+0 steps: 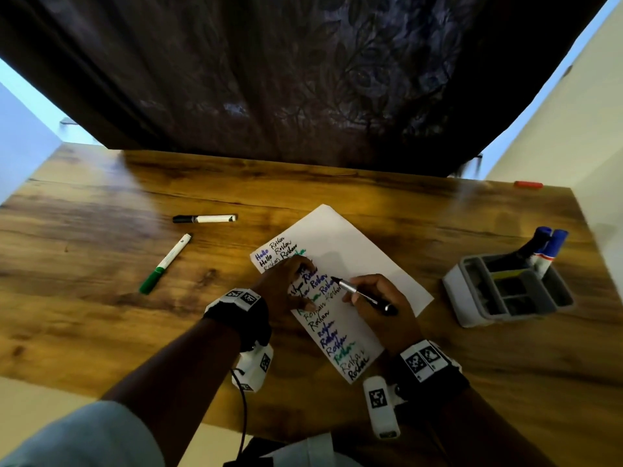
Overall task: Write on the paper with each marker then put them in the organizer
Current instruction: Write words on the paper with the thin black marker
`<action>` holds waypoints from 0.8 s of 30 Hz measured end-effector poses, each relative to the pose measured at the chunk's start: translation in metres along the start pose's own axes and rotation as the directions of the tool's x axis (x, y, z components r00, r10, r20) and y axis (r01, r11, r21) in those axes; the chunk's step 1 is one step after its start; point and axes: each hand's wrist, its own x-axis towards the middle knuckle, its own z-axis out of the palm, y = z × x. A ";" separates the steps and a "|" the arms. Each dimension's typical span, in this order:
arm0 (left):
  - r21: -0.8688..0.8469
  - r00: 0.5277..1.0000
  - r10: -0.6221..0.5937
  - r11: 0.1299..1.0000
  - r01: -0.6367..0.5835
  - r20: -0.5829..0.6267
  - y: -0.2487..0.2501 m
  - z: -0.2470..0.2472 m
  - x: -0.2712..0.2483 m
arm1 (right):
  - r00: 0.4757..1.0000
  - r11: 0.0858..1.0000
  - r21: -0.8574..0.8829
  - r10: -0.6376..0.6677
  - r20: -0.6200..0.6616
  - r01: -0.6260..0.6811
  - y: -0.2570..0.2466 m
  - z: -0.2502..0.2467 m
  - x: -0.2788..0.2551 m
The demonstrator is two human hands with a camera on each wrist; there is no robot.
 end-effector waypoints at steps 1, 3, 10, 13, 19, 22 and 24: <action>-0.004 1.000 -0.005 1.000 0.005 0.000 0.000 0.000 0.000 | 1.000 0.999 -0.016 -0.031 0.003 0.031 0.003 0.000 -0.001; -0.004 1.000 -0.012 1.000 0.012 -0.003 0.001 0.001 0.001 | 0.997 0.995 -0.053 -0.078 0.025 0.079 0.007 0.000 -0.003; 0.021 0.999 -0.042 0.999 0.042 -0.012 0.003 0.000 0.001 | 0.979 0.967 -0.152 -0.203 0.019 0.203 0.013 0.003 -0.001; 0.015 0.999 -0.050 0.999 0.050 -0.009 0.005 -0.001 0.001 | 0.976 0.948 -0.235 -0.219 0.007 0.215 0.019 0.007 0.002; 0.002 0.998 -0.061 0.998 0.061 0.003 0.009 -0.002 -0.001 | 0.972 0.940 -0.252 -0.232 0.028 0.231 0.025 0.008 0.003; -0.014 0.998 -0.064 0.998 0.064 0.004 0.008 -0.003 -0.001 | 0.972 0.940 -0.252 -0.232 0.027 0.231 0.025 0.009 0.003; -0.023 0.998 -0.064 0.998 0.064 0.005 0.008 -0.003 -0.001 | 0.972 0.936 -0.263 -0.233 0.032 0.233 0.024 0.008 0.002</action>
